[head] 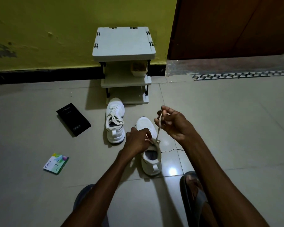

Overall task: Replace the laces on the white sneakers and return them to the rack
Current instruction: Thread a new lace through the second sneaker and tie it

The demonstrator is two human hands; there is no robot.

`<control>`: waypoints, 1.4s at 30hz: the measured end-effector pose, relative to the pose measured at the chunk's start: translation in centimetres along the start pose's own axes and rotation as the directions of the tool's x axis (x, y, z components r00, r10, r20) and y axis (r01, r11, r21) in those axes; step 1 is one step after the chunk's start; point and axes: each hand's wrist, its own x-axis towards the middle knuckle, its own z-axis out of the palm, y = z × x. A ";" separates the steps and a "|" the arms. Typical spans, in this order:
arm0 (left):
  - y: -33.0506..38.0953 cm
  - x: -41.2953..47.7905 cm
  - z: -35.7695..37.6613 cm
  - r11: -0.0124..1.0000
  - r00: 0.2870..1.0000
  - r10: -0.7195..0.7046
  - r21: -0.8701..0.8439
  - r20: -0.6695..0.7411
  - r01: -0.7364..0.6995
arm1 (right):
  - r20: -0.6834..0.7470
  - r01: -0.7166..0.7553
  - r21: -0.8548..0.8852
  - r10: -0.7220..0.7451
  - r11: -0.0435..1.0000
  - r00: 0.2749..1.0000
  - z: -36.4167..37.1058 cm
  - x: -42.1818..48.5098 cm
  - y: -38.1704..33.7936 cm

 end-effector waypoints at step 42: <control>-1.2 -0.8 3.1 0.975 0.967 0.083 -0.179 -0.241 -0.129 | 0.034 0.030 -0.994 -0.030 -0.109 0.999 -6.9 3.0 5.8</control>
